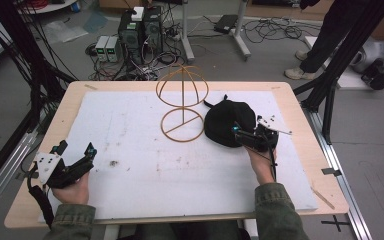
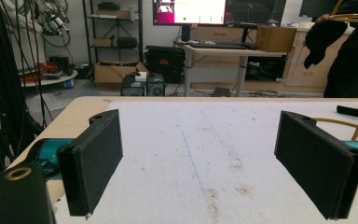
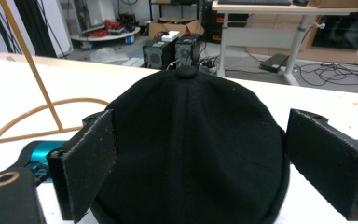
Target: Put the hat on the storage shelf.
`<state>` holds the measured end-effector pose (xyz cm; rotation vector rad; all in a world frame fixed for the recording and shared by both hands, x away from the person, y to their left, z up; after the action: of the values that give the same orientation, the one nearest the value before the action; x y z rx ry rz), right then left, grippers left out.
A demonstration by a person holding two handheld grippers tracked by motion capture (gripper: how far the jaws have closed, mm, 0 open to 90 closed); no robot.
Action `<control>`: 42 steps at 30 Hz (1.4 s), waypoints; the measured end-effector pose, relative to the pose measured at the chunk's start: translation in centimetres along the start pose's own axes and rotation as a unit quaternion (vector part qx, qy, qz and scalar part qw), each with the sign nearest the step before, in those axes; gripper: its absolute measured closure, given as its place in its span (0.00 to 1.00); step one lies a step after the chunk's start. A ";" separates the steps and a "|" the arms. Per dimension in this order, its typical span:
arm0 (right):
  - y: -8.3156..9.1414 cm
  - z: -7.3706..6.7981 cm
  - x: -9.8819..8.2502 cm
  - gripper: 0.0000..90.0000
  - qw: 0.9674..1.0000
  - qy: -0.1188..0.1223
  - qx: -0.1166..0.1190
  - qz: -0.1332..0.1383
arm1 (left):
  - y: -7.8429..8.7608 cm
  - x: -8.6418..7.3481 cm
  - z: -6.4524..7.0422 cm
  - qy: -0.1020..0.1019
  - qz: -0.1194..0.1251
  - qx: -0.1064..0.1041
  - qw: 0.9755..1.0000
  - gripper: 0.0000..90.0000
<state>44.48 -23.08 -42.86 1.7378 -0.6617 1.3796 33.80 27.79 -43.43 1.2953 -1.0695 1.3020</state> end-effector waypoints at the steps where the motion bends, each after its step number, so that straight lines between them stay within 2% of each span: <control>1: -0.2 0.0 0.0 0.10 1.000 0.001 0.000 -0.003 | 0.0 0.0 0.0 0.000 0.000 0.000 1.000 0.17; 5: -1.1 -0.3 -0.1 0.10 1.000 0.005 0.006 -0.019 | -0.1 -0.1 0.0 0.001 -0.003 -0.003 1.000 0.17; 8: -1.7 -0.4 0.0 0.10 0.999 0.016 0.000 -0.032 | -0.1 -0.1 0.0 0.000 -0.003 -0.003 1.000 0.17; 22: -3.8 0.0 -0.8 0.10 0.998 0.016 -0.007 -0.066 | -0.2 -0.2 0.1 0.000 -0.006 -0.004 1.000 0.17; 27: -4.1 0.4 -1.4 0.10 0.997 -0.002 -0.022 -0.078 | -0.3 -0.2 0.1 0.004 -0.007 -0.005 1.000 0.17; 28: -4.1 0.6 -1.6 0.11 0.996 -0.020 -0.027 -0.080 | -0.3 -0.2 0.1 0.004 -0.008 -0.005 1.000 0.17; 30: -4.2 0.7 -1.7 0.20 0.996 -0.022 -0.016 -0.084 | -0.4 -0.2 0.1 0.004 -0.008 -0.005 1.000 0.17; 34: -4.3 0.6 -1.6 0.29 0.997 -0.023 -0.007 -0.079 | -0.4 -0.2 0.1 0.005 -0.007 -0.005 1.000 0.17; 39: -4.4 0.3 -1.5 0.37 0.997 -0.013 -0.002 -0.077 | -0.4 -0.3 0.1 0.005 -0.009 -0.007 1.000 0.17; 40: -4.2 0.3 -1.3 0.48 0.997 -0.014 -0.008 -0.070 | -0.4 -0.3 0.1 0.007 -0.011 -0.009 1.000 0.17; 41: -4.2 0.3 -1.3 0.53 0.997 -0.018 -0.007 -0.068 | -0.4 -0.4 0.1 0.007 -0.011 -0.009 1.000 0.17; 42: -4.2 0.3 -1.3 0.53 0.997 -0.018 -0.007 -0.068 | -0.5 -0.4 0.1 0.008 -0.011 -0.009 1.000 0.17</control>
<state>47.66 -21.16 -45.25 1.7659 -0.5608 1.2497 34.26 27.70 -43.80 1.2773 -1.0509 1.2808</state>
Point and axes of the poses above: each handheld gripper's, and its own axes: y roughly backward along the jaws, x roughly out of its top, z roughly to its right, the point moved 8 cm from there along -y, roughly forward along the jaws, and after that the axes turned 14 degrees about x, right-handed, at the moved point
